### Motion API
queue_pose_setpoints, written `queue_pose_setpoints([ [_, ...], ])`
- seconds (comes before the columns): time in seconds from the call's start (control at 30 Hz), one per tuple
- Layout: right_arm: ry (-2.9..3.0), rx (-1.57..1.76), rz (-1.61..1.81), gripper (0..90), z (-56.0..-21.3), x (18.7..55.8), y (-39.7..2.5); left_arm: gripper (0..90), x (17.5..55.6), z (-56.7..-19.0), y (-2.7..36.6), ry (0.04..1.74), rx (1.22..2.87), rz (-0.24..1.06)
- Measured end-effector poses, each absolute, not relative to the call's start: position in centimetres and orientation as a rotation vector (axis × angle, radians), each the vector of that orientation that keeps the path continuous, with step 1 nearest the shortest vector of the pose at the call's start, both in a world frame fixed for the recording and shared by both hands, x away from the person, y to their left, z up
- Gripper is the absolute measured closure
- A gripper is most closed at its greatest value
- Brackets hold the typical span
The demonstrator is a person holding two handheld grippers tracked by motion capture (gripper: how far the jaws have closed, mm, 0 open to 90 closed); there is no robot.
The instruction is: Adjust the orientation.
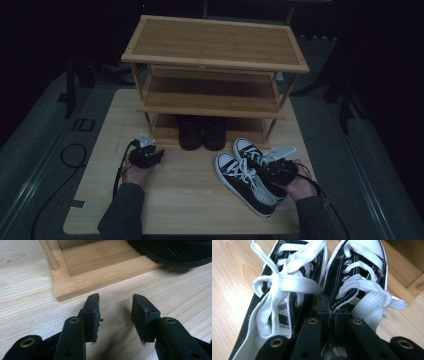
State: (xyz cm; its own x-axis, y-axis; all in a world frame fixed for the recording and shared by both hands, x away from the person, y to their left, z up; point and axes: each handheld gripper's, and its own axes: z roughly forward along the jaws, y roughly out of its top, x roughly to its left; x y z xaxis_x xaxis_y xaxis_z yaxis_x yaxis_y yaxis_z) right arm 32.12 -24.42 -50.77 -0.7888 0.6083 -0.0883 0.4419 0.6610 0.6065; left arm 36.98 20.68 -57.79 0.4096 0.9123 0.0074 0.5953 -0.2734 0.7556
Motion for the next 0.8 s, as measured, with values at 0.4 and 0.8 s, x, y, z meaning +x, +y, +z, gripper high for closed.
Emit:
queue_pose_setpoints([
  [0.4,2.659,0.846,0.817,69.3,-50.5,32.1,-25.0,58.6,37.0,-57.8,20.7,1.28,1.982,0.593],
  [0.8,2.685,0.907,0.821,54.7,-49.4,31.4,-25.7,58.6,37.0,-57.8,20.7,1.281,1.982,0.594],
])
